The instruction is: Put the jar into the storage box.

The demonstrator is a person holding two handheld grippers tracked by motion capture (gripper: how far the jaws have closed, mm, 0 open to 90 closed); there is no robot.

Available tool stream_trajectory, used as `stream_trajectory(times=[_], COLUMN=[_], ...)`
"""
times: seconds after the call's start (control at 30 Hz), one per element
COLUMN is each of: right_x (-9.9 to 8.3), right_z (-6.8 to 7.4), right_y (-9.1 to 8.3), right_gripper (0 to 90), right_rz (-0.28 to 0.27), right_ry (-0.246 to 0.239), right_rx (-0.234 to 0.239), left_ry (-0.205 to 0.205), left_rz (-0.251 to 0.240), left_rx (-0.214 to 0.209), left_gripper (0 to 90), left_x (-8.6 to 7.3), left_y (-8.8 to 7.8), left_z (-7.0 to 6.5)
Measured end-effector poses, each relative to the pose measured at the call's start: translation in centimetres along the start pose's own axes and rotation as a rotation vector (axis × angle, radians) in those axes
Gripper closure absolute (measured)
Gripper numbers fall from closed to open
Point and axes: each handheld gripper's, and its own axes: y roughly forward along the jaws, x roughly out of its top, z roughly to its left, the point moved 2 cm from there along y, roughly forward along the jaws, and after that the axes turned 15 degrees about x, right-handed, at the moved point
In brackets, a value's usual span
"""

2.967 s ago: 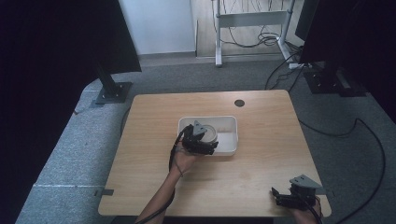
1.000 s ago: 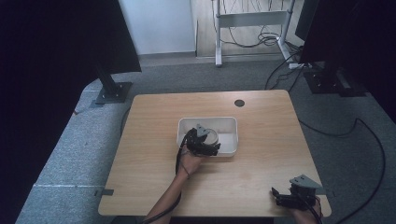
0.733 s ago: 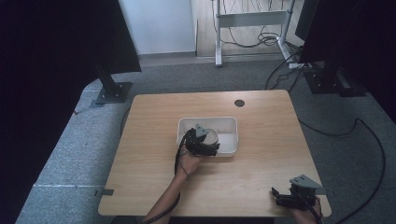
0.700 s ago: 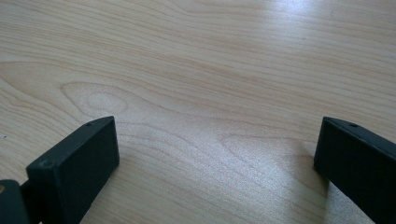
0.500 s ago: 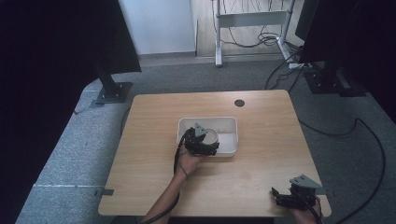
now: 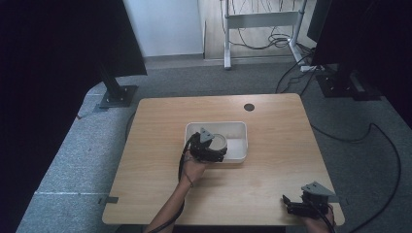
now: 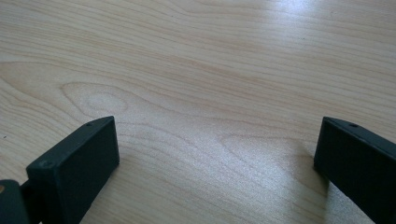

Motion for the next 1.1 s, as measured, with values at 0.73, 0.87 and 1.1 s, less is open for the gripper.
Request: stream_trajectory(times=[0.73, 0.87, 1.1], right_x=[0.0, 0.0, 0.0], right_z=[0.0, 0.0, 0.0], right_y=[0.0, 0.0, 0.0], right_gripper=[0.0, 0.0, 0.0], right_rz=[0.0, 0.0, 0.0], right_ry=[0.0, 0.001, 0.001], right_rx=[-0.001, -0.001, -0.001], left_ry=[0.009, 0.007, 0.013], left_rz=[-0.028, -0.038, -0.046], left_rx=[-0.032, -0.051, -0.061], left_gripper=[5.1, 5.1, 5.2], left_x=[-0.1, -0.2, -0.5], left_y=[-2.4, -3.0, -4.0], left_z=[0.3, 0.4, 0.7])
